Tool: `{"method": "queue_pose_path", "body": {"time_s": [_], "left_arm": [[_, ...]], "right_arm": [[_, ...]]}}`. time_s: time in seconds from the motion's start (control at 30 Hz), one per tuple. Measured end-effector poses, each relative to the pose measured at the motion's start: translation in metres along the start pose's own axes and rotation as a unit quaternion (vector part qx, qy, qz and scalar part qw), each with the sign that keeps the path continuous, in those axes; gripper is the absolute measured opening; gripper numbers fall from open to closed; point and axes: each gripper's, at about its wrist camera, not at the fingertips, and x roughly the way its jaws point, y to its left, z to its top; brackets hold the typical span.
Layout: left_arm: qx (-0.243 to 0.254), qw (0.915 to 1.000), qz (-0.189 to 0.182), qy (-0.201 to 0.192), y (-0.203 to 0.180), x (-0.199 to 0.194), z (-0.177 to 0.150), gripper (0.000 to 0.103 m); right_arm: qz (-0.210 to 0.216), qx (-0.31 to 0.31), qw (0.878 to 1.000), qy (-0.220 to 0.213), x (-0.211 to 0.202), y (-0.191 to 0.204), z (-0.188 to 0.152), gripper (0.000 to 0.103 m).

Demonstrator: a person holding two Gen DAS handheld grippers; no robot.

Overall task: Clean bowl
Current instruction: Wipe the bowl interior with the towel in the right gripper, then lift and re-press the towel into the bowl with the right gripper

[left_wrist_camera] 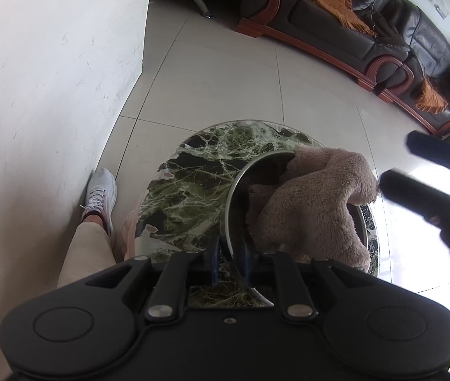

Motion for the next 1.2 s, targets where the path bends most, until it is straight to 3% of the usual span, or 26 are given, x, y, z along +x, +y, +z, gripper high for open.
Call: {"method": "queue_pose_path", "body": {"time_s": [0.2,0.4,0.57,0.63,0.77,1.03,1.2], "left_arm": [[0.005,1.0000,0.000,0.003,0.000,0.001,0.001,0.014],[0.007,1.0000,0.000,0.003,-0.001,0.000,0.001,0.014],[0.009,1.0000,0.001,0.003,-0.002,0.001,0.001,0.014],[0.010,0.9999,0.001,0.004,-0.002,0.001,0.001,0.014],[0.011,0.9999,0.003,0.005,-0.003,0.002,0.001,0.014],[0.013,0.9999,0.004,0.006,-0.004,0.003,0.000,0.014],[0.011,0.9999,0.004,0.006,-0.004,0.004,0.001,0.014]], "right_arm": [[0.031,-0.074,0.997,0.019,0.021,0.005,0.004,0.053],[0.099,-0.170,0.979,0.050,0.040,0.007,0.004,0.053],[0.116,-0.176,0.974,0.086,0.055,0.008,-0.005,0.049],[0.116,-0.165,0.975,0.091,0.054,0.010,-0.008,0.032],[0.109,-0.121,0.982,0.097,0.049,0.011,-0.014,0.015],[0.090,0.006,0.995,0.048,0.017,-0.005,-0.008,0.013],[0.095,0.101,0.990,0.003,-0.011,-0.023,0.009,0.013]]}}
